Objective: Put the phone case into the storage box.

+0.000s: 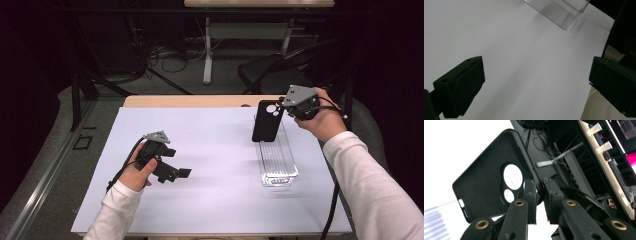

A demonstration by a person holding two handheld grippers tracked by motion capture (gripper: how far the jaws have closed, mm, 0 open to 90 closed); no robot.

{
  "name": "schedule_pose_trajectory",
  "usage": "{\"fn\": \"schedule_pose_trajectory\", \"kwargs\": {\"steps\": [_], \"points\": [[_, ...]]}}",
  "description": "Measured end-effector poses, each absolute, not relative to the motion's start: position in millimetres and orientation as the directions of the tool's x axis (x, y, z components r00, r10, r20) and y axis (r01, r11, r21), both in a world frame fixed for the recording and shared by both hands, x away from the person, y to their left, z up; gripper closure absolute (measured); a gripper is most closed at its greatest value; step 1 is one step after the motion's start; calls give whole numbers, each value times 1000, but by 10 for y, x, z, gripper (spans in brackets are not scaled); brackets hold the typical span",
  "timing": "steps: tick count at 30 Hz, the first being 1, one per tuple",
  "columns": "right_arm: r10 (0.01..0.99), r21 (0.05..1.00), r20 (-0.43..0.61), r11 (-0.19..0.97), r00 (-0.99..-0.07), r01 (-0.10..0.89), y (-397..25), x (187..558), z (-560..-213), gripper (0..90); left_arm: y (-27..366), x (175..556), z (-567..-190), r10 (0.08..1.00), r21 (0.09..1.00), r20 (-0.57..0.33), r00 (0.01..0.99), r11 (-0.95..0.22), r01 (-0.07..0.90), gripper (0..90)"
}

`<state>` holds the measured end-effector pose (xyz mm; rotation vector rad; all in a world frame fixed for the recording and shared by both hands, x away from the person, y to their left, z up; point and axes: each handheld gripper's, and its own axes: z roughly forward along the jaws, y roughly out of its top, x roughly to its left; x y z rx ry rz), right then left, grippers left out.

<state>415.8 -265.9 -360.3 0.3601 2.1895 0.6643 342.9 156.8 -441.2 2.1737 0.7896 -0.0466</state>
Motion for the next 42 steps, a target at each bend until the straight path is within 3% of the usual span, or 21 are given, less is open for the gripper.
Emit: {"fn": "schedule_pose_trajectory", "kwargs": {"steps": [42], "points": [[468,530,-672,845,-574,68,-2846,4510,-3799,817,1676,3475,-4412,546,677,-297,783,-459,576,4]]}}
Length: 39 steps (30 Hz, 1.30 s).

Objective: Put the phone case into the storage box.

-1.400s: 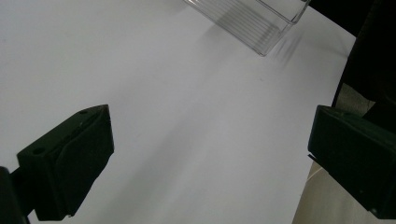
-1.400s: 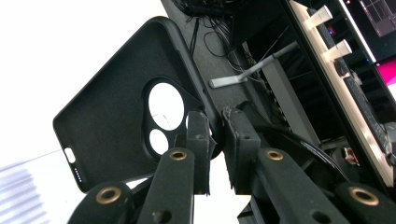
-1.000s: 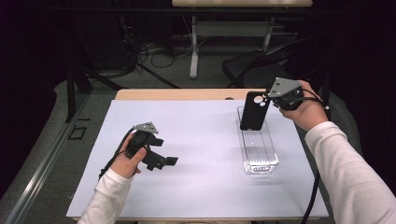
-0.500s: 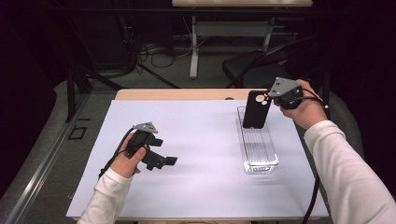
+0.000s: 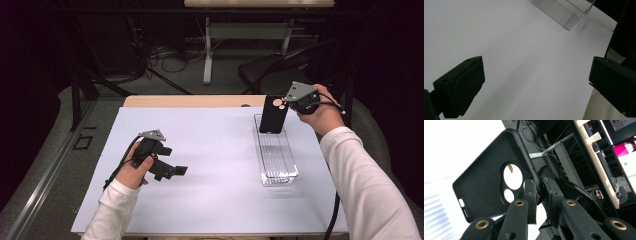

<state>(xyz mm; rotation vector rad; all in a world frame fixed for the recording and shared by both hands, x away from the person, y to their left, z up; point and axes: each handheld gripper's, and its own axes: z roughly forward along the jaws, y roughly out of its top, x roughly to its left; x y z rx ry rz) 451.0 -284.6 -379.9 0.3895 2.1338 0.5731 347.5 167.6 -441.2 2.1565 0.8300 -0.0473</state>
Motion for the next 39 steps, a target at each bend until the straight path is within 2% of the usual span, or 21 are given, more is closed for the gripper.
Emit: {"fn": "schedule_pose_trajectory", "kwargs": {"steps": [18,39], "points": [[472,515,-693,853,-545,83,-2849,4734,-3965,817,1680,3471,-4412,555,674,-294,778,-457,580,5],[429,482,-740,875,-518,37,-2753,4878,-4233,818,1663,3497,-4452,559,663,-297,774,-462,589,4]]}}
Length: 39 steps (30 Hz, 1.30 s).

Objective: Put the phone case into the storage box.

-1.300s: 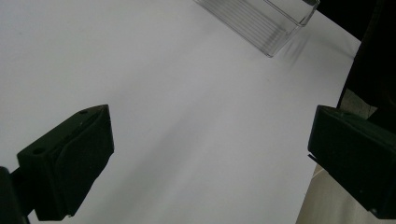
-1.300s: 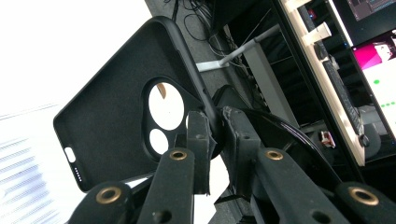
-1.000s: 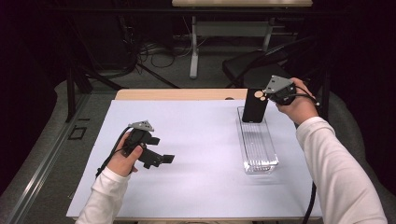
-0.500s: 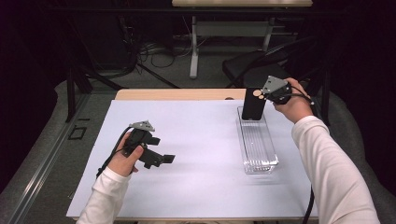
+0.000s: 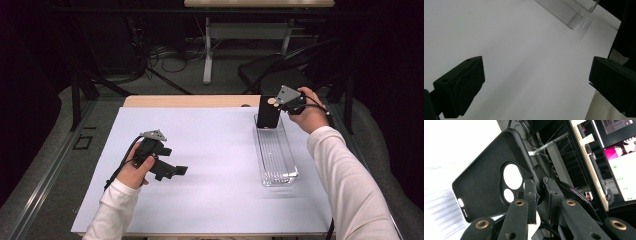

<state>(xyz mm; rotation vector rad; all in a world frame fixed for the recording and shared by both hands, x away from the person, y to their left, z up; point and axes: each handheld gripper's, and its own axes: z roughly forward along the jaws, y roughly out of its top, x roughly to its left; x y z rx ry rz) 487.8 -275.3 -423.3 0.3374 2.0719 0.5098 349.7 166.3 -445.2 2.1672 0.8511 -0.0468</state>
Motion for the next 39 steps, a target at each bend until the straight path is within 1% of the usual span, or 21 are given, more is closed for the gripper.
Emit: {"fn": "schedule_pose_trajectory", "kwargs": {"steps": [1,8,11,17,23,28,30,39], "points": [[416,468,-746,883,-520,36,-2747,4880,-4233,818,1662,3496,-4451,559,664,-299,773,-460,590,5],[400,454,-759,891,-513,24,-2698,4896,-4258,818,1665,3496,-4447,560,665,-298,773,-459,589,5],[407,463,-757,886,-512,19,-2688,4902,-4285,818,1664,3496,-4446,558,666,-297,775,-461,587,5],[389,442,-768,897,-508,19,-2686,4912,-4291,817,1665,3497,-4447,559,665,-298,774,-460,589,4],[404,452,-766,892,-500,29,-2684,4915,-4317,817,1670,3499,-4448,558,665,-301,773,-458,589,5],[392,446,-775,895,-495,11,-2687,4926,-4333,817,1676,3498,-4445,559,665,-299,774,-459,589,5],[397,443,-771,896,-497,28,-2691,4918,-4334,816,1674,3497,-4444,558,665,-298,775,-461,588,5],[391,431,-772,902,-502,40,-2747,4935,-4341,813,1662,3496,-4448,558,664,-298,775,-462,588,5]]}}
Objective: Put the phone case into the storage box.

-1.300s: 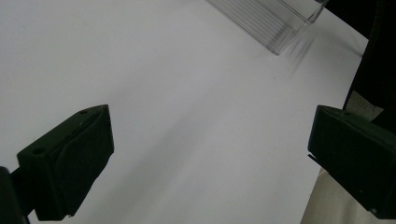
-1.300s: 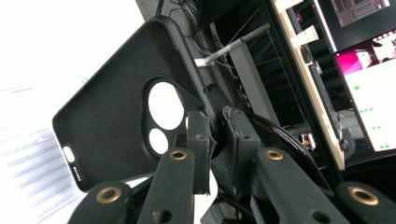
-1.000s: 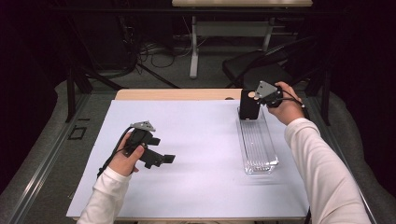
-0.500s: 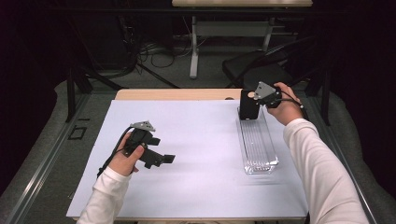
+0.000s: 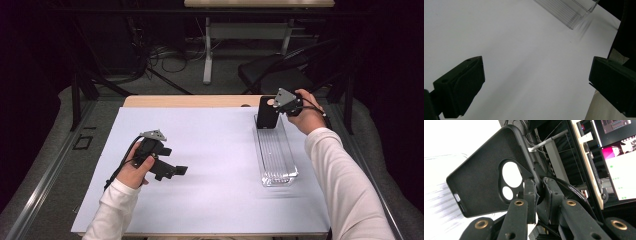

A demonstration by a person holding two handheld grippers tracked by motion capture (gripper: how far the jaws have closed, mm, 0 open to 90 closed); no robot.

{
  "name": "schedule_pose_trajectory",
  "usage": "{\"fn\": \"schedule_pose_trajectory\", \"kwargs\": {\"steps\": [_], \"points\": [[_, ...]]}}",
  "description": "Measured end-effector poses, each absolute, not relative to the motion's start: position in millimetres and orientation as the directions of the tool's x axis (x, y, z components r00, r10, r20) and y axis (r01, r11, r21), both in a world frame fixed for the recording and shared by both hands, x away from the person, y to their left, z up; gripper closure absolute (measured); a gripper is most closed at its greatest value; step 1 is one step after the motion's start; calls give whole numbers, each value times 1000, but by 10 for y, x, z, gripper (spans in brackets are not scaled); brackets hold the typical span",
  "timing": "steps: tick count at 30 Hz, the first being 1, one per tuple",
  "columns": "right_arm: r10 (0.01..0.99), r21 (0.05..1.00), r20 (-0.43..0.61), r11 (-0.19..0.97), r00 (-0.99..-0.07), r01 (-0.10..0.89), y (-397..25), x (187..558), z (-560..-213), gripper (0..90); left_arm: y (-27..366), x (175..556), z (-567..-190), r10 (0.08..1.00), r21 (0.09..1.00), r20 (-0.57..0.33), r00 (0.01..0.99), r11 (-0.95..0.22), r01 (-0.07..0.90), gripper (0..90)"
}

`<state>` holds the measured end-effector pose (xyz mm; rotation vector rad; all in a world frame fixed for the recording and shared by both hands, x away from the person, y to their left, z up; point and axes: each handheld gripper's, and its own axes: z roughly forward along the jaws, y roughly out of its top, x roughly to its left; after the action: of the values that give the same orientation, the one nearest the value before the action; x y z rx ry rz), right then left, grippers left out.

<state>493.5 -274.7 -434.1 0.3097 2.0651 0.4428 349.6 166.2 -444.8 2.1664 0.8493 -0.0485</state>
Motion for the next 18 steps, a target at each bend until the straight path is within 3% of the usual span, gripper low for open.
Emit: {"fn": "schedule_pose_trajectory", "kwargs": {"steps": [7,18], "points": [[397,433,-767,900,-504,51,-2770,4945,-4355,777,1661,3495,-4449,558,663,-298,774,-462,589,4],[410,432,-765,899,-496,77,-2757,4912,-4329,562,1661,3492,-4433,555,668,-297,777,-461,585,5]]}}
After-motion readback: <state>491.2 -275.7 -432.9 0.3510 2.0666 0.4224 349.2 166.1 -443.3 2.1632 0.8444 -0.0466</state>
